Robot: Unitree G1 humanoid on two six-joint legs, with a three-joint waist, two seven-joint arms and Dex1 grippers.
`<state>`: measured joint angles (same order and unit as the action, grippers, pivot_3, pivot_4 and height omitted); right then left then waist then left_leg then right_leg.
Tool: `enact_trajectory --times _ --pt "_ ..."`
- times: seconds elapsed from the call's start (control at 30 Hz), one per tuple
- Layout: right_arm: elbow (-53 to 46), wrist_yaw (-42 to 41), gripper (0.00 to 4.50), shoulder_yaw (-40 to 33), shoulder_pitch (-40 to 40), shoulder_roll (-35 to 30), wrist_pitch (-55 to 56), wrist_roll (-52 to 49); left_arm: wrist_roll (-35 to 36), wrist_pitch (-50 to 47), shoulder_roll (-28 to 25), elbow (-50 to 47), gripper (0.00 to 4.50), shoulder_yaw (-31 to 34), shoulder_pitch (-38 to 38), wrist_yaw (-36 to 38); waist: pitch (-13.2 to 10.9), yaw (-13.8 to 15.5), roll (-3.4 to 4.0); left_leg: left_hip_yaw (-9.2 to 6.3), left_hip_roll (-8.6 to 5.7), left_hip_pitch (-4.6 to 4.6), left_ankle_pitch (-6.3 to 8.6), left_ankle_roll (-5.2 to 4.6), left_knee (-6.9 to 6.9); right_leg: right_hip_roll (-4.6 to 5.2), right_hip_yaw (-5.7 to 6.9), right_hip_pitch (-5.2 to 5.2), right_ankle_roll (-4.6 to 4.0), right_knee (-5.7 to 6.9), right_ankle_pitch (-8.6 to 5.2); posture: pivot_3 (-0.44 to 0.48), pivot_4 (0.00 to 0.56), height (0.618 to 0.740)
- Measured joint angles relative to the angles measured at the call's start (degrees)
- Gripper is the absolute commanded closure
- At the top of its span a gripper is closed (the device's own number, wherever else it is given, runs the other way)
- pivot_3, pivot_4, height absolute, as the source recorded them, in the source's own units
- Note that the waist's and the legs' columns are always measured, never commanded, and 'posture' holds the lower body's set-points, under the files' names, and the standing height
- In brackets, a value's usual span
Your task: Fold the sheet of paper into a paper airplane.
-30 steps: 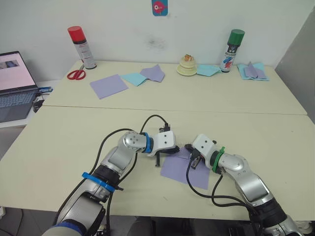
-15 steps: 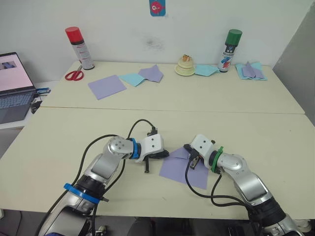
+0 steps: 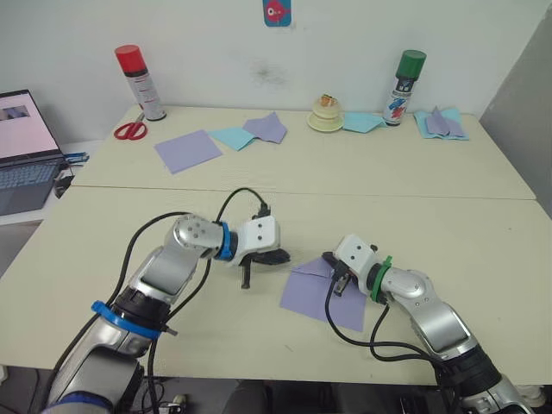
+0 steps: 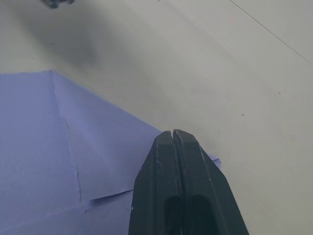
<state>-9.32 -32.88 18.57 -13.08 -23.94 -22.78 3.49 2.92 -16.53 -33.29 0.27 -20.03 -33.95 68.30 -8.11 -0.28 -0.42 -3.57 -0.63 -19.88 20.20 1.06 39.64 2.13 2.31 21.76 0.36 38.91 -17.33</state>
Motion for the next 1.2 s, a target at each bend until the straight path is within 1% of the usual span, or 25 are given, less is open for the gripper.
enact_trajectory --times 0.17,0.27,0.53,0.67,0.77,0.83,0.9,1.07,1.2 --pt "0.17 -0.04 4.5 0.0 -0.16 -0.13 0.26 0.03 -1.81 3.48 5.26 5.95 4.48 -3.78 -0.45 -0.99 -0.01 -0.01 -0.01 0.0 0.0 0.0 0.0 0.0 0.02 -0.01 0.0 0.01 0.0 0.02 0.0 0.0 0.15 0.717" --pt "0.17 -0.07 4.5 0.03 -0.16 -0.29 0.45 0.03 -2.8 4.9 7.3 9.01 4.48 -5.08 -0.46 -1.54 -0.02 -0.01 -0.01 0.01 0.0 -0.02 0.0 0.0 0.02 -0.01 0.0 0.03 0.0 0.02 0.0 0.0 0.15 0.717" --pt "-0.52 0.5 4.5 -0.65 0.68 -0.53 1.25 0.0 -4.48 9.83 9.43 14.64 4.48 -6.11 -0.43 -2.66 -0.01 0.11 -0.01 0.0 -0.01 -0.02 -0.01 0.01 0.05 0.01 0.0 0.0 0.0 0.01 0.0 0.0 0.15 0.717" --pt "-2.74 0.34 4.5 -4.22 2.34 -1.43 0.66 -1.26 -4.43 11.77 9.71 15.74 4.48 -5.98 -0.45 -2.71 -0.07 0.26 0.0 0.01 -0.03 -0.06 -0.01 0.02 0.1 0.04 -0.01 0.0 0.0 0.0 0.0 0.0 0.15 0.717" --pt "-7.49 -2.13 4.5 -8.98 3.78 -5.04 -0.45 -4.61 -4.43 12.13 9.72 15.89 4.48 -5.88 -0.42 -2.66 -0.17 0.24 0.11 0.0 -0.03 -0.07 -0.01 0.02 0.09 0.04 0.0 0.01 0.01 0.0 0.0 0.0 0.15 0.717" --pt "-11.46 -5.74 4.5 -12.43 5.79 -9.47 -0.65 -7.58 -4.43 12.17 9.76 15.89 4.48 -5.85 -0.31 -2.67 -0.2 0.27 0.13 -0.01 -0.03 -0.06 -0.01 0.01 0.08 0.03 0.01 0.0 0.01 -0.02 0.0 0.0 0.15 0.717" --pt "-13.14 -8.87 4.5 -14.86 8.18 -13.28 -0.63 -9.46 -4.43 12.17 9.78 15.88 4.48 -5.75 -0.25 -2.68 -0.21 0.23 0.1 0.0 -0.03 -0.05 0.0 0.0 0.07 0.02 0.02 -0.03 0.01 -0.03 0.0 0.0 0.15 0.717" --pt "-13.56 -15.95 4.5 -16.77 14.96 -20.83 0.49 -11.64 -4.42 12.03 9.98 15.85 4.48 -5.51 -0.07 -2.71 -0.28 0.23 0.08 0.01 -0.03 -0.04 0.01 -0.02 0.08 0.02 0.01 -0.05 0.01 -0.02 0.0 0.0 0.15 0.717" --pt "-13.27 -18.82 4.5 -16.52 17.03 -23.13 2.57 -11.48 -4.42 11.92 10.2 16.0 4.48 -5.48 -0.05 -2.74 -0.3 0.24 0.06 0.01 -0.03 -0.02 0.01 -0.02 0.08 0.02 0.02 -0.07 0.01 -0.01 0.0 0.0 0.15 0.717"
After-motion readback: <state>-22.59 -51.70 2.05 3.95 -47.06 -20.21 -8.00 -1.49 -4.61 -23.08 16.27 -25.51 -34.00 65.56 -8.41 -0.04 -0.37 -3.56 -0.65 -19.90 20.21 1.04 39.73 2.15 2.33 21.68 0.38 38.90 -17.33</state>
